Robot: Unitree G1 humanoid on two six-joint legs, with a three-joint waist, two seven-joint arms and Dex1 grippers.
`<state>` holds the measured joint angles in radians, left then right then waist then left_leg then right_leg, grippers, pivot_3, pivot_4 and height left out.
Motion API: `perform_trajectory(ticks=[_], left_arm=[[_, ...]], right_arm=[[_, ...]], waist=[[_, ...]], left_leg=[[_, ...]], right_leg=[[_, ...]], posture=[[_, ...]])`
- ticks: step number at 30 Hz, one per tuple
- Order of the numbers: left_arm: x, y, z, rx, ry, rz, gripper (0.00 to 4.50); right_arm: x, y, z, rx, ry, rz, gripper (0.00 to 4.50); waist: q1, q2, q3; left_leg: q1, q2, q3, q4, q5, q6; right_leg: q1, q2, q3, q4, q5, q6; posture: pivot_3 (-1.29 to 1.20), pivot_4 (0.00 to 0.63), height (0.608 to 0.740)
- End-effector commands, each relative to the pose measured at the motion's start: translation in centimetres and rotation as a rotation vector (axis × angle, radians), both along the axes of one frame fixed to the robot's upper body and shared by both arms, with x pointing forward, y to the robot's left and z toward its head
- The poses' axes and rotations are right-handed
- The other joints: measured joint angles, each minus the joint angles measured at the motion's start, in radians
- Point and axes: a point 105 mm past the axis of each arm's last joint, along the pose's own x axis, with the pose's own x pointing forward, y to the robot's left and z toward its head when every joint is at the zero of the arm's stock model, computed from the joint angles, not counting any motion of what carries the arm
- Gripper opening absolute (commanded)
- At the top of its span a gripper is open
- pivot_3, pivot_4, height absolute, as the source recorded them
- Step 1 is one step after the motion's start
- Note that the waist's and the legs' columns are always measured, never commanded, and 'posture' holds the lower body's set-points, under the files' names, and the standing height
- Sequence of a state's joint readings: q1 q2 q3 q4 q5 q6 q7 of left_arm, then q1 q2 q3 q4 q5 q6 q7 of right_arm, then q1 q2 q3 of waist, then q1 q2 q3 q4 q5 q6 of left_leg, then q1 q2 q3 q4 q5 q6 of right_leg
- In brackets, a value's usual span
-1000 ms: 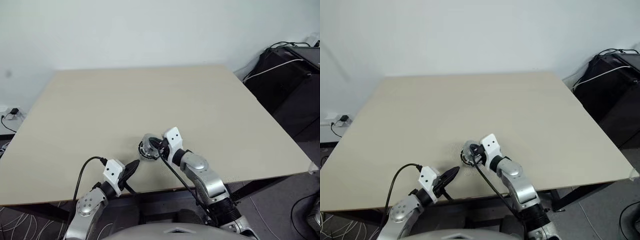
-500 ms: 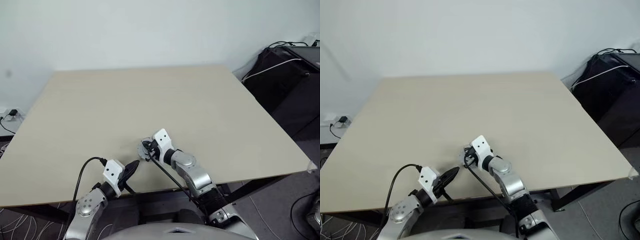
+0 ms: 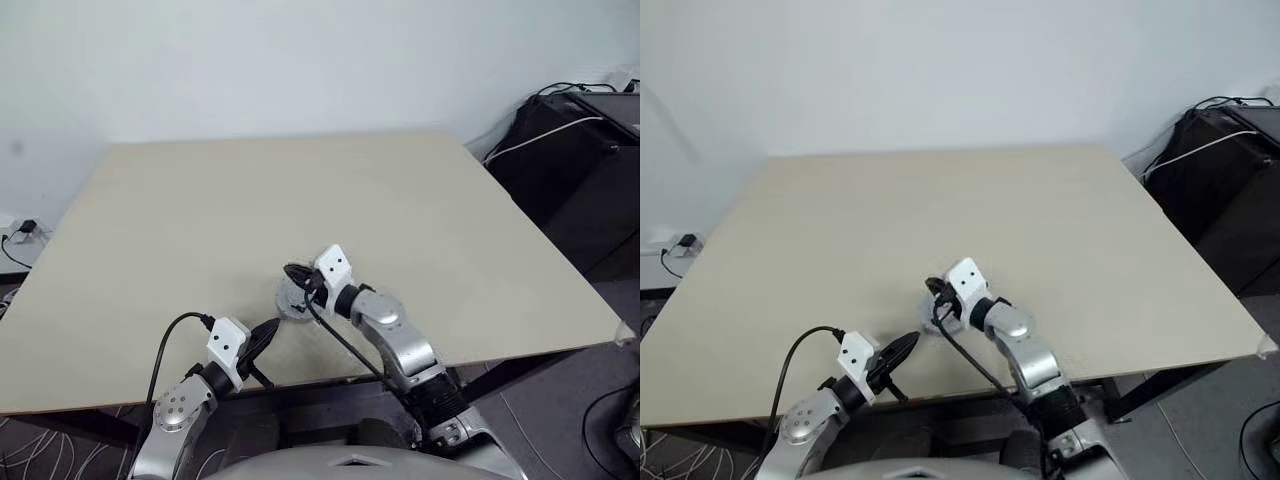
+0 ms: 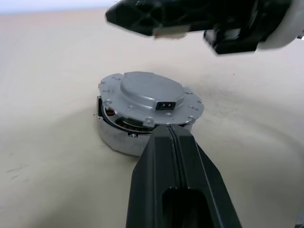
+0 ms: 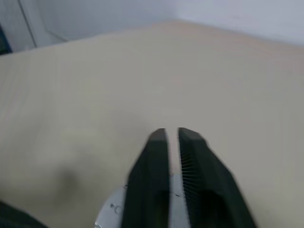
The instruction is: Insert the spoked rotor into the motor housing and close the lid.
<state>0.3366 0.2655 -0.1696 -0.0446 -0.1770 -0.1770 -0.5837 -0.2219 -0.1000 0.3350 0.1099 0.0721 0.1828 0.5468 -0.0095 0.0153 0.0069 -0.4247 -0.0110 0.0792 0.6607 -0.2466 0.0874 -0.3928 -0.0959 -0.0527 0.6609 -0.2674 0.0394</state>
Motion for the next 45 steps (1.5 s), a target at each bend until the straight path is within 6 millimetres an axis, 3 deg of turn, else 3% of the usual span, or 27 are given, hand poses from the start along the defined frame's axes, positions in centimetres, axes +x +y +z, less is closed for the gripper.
perform_trajectory(ticks=[1,10,23,37,42,45], left_arm=[[0.4,-0.5,1.2,-0.018,-0.050,-0.013,0.00],[0.4,-0.4,1.3,-0.018,-0.051,-0.006,0.00],[0.4,-0.4,1.4,-0.022,-0.053,0.004,0.00],[0.4,-0.4,1.3,-0.023,-0.055,0.016,0.00],[0.4,-0.4,1.4,-0.024,-0.054,0.017,0.00],[0.4,-0.4,1.4,-0.024,-0.054,0.015,0.00]], right_arm=[[0.4,-0.4,0.8,0.003,-0.035,0.027,1.56],[0.6,-1.6,-1.0,-0.050,0.045,0.076,4.47],[0.3,-1.5,-2.0,-0.075,0.145,0.160,4.47],[0.7,-1.4,-2.8,-0.084,0.170,0.141,4.47],[0.8,-1.2,-2.4,-0.059,0.165,0.125,3.30],[0.8,-1.2,-2.3,-0.056,0.163,0.120,3.26]], waist=[[0.000,0.000,0.000],[-0.001,0.000,0.000],[0.000,0.000,0.000],[-0.001,0.000,0.000],[-0.001,0.000,0.000],[-0.001,0.000,0.000]], left_leg=[[0.000,0.000,0.000,0.000,0.000,0.000],[0.000,0.000,0.000,0.000,0.000,0.000],[0.000,0.000,0.000,0.000,0.000,0.000],[0.000,0.000,0.000,-0.001,0.000,0.000],[0.000,0.000,0.001,-0.001,0.000,0.000],[0.000,0.000,0.001,-0.001,0.000,0.000]], right_leg=[[0.000,0.000,0.000,0.000,0.000,0.000],[0.000,0.000,0.001,0.000,0.000,0.000],[0.000,-0.001,0.001,0.000,0.000,0.000],[-0.001,-0.001,0.001,0.000,0.000,0.000],[-0.001,-0.001,0.001,0.000,0.000,0.000],[-0.001,-0.001,0.001,0.000,0.000,0.000]], posture=[[0.00,0.000,0.740],[0.00,0.000,0.740],[0.00,0.000,0.740],[0.00,0.000,0.740],[0.00,0.000,0.740],[0.00,0.000,0.740]])
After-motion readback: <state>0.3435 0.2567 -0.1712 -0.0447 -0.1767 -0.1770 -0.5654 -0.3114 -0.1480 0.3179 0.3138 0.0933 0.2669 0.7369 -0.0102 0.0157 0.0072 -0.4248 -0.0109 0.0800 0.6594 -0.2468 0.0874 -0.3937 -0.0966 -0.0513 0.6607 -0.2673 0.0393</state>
